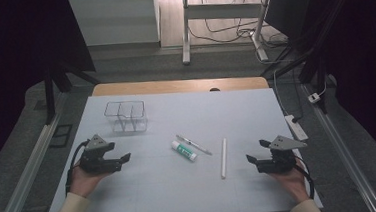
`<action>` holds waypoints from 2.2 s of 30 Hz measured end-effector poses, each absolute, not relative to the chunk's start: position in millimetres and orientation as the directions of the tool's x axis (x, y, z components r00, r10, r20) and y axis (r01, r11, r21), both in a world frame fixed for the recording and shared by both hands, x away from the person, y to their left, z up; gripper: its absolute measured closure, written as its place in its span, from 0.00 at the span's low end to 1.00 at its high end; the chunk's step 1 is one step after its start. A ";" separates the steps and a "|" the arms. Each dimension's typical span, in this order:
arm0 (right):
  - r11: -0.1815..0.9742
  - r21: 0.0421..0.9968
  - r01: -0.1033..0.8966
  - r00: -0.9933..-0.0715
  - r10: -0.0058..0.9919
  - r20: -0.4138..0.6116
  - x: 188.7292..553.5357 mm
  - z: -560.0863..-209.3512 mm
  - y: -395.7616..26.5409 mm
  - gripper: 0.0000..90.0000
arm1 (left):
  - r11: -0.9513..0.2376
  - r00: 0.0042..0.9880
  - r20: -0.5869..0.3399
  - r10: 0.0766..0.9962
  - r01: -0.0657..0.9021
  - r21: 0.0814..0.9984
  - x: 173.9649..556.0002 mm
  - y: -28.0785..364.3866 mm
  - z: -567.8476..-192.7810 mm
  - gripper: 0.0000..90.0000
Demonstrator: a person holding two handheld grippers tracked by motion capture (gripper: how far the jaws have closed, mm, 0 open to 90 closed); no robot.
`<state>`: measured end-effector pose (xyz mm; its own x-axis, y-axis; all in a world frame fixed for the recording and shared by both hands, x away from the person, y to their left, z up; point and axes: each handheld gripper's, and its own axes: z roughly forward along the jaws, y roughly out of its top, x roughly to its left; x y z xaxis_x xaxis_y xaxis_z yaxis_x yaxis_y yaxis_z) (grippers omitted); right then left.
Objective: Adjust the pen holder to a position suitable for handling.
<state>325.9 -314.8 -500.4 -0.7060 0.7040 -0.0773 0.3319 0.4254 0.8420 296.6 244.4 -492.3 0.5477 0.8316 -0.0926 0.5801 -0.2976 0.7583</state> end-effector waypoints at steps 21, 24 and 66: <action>0.425 0.838 0.341 -0.696 0.714 -0.079 326.5 -501.0 -315.9 0.24 | -0.218 0.442 -0.118 0.889 0.637 0.739 338.6 287.6 -480.7 0.36; 0.425 0.839 0.340 -0.696 0.714 -0.080 326.6 -501.5 -315.6 0.24 | -0.219 0.434 -0.116 0.894 0.646 0.731 344.8 293.7 -480.2 0.42; 0.438 0.831 0.344 -0.696 0.712 -0.087 326.6 -504.1 -313.9 0.25 | -0.180 0.338 -0.086 0.937 0.681 0.710 418.0 316.6 -500.4 0.99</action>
